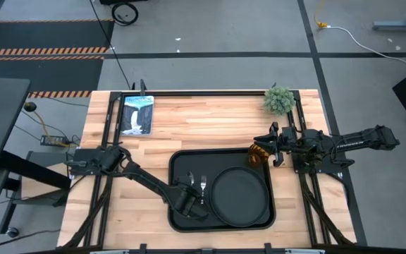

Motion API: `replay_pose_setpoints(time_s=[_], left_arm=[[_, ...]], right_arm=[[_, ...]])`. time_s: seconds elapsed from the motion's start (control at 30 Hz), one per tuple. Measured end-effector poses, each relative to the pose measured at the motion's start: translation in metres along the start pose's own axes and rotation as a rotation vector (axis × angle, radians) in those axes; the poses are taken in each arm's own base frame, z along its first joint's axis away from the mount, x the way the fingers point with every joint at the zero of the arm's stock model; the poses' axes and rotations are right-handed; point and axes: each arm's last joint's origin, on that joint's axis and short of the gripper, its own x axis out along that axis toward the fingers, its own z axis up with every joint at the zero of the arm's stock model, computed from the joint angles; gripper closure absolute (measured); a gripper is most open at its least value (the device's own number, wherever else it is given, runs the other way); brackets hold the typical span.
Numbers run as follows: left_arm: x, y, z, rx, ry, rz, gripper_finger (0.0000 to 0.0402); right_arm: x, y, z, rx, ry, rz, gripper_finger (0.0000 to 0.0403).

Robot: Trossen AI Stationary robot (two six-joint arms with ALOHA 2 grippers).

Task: Pick and place plate/cup/fork/spoon on tray
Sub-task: Put the yellow spoon to the left of the orange fork on the black tray, then return to Home Position

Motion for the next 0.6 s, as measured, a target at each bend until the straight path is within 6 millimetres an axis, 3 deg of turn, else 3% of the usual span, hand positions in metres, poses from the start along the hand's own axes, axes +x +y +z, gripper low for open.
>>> replay_pose_setpoints(time_s=[0.27, 0.43, 0.6], left_arm=[[-0.004, 0.001, 0.003, 0.175, 0.031, 0.021, 0.0264], [-0.014, -0.003, 0.015, 0.362, 0.098, 0.007, 0.0271], [-0.021, -0.014, 0.033, 0.594, 0.047, -0.071, 0.0273]], right_arm=[[0.0, 0.0, 0.0, 0.0, 0.0, 0.0, 0.0315], [0.0, 0.0, 0.0, 0.0, 0.0, 0.0, 0.0315], [0.0, 0.0, 0.0, 0.0, 0.0, 0.0, 0.0315]])
